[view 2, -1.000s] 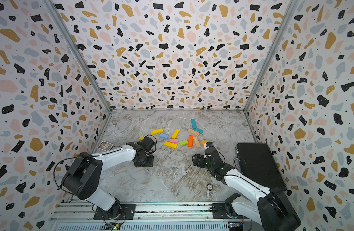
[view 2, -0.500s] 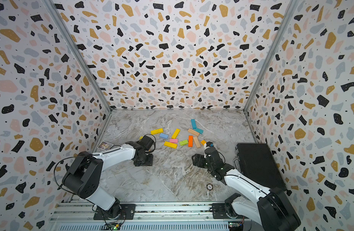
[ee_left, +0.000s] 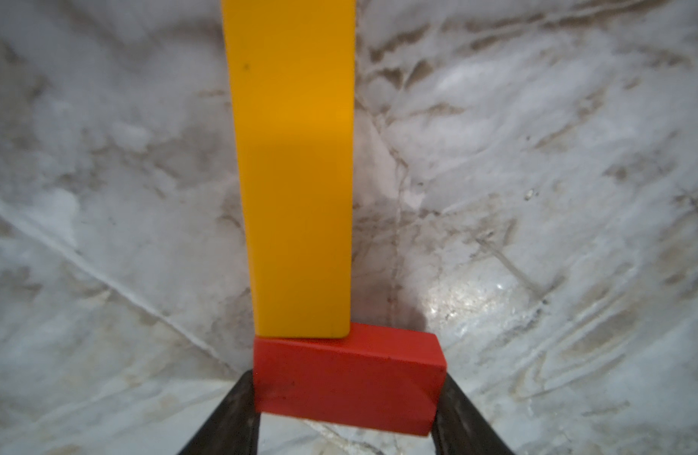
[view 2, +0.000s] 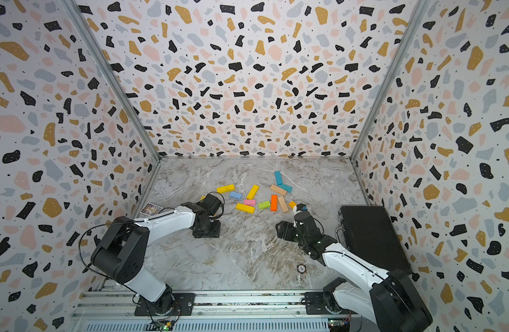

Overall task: Assemble the letter h with building blocks
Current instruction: Assemble the building block at the center of the board.

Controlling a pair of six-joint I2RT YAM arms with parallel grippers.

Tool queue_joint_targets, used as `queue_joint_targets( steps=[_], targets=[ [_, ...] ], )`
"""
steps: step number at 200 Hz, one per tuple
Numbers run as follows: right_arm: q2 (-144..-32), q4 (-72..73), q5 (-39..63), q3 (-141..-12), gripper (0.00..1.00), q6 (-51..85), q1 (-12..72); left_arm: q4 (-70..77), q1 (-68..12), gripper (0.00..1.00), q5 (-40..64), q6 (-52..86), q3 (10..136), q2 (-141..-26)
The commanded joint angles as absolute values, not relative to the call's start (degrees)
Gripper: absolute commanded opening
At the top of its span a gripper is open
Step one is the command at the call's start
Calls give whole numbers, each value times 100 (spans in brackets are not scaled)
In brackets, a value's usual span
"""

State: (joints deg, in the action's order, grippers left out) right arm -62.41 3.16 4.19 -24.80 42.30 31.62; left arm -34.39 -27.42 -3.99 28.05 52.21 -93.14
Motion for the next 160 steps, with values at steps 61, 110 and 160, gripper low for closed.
queue_joint_targets(
  steps=[61,110,160],
  targets=[
    [-6266,279,352,-2514,84,4201,3195,-3409,-2698,84,-413,2810,5265,-9397],
    [-6258,261,312,-2512,85,4187,3190,-3480,-2698,89,-331,2920,5340,-9004],
    [-6223,236,305,-2519,85,4179,3190,-3817,-2716,91,-117,3106,5554,-7869]
  ],
)
